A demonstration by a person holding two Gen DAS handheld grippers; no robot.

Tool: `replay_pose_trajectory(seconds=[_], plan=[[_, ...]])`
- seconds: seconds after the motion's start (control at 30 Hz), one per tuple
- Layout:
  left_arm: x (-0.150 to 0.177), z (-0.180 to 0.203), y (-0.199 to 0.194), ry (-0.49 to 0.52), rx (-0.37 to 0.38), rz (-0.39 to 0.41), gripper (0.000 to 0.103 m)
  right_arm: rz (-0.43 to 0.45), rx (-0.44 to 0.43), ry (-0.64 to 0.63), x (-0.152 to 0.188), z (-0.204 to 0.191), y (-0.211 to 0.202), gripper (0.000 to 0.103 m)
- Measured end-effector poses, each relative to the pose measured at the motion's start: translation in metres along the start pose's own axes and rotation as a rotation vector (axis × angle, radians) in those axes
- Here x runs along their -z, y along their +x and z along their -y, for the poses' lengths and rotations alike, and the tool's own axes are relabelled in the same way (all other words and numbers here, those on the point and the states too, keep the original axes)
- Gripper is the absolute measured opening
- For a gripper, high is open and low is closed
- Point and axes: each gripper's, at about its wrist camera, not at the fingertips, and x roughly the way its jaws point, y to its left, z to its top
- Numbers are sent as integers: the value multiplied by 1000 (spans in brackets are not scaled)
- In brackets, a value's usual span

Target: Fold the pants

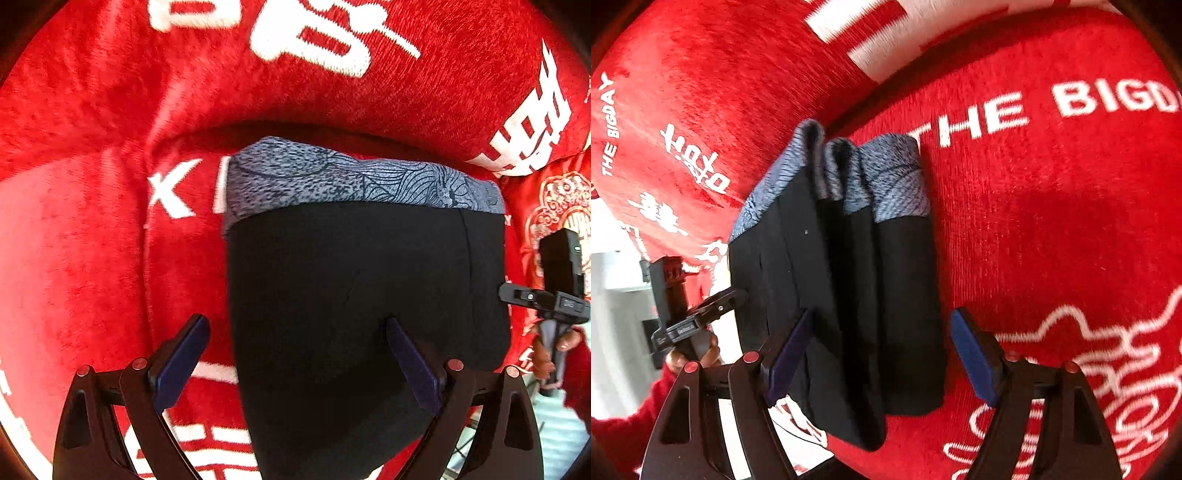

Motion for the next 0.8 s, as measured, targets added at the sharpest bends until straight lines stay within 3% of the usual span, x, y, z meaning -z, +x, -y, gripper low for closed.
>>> replay_pose_trajectory(seconds=[0.1,0.4,0.53,0.63,0.73,0.8], plan=[[-4,1,8,-3,18,6,102,-4,-37,-27,-3,-1,2,80],[-7,18,23,-32,51,19,103,-32,-93,-80,-18,-10,16,81],[-4,14,25,-89,74,17,103,-41,-134,-35,-22,-6,17,81],[1,15,22,-90,45,45,103,-44,-106,-13,-22,-7,14,78],[7,23,12,-64,17,86,91,-53,-70,-14,-22,-12,12,66],[11,33,4,-40,-5,115,76,-52,-85,2,-22,-14,7,56]])
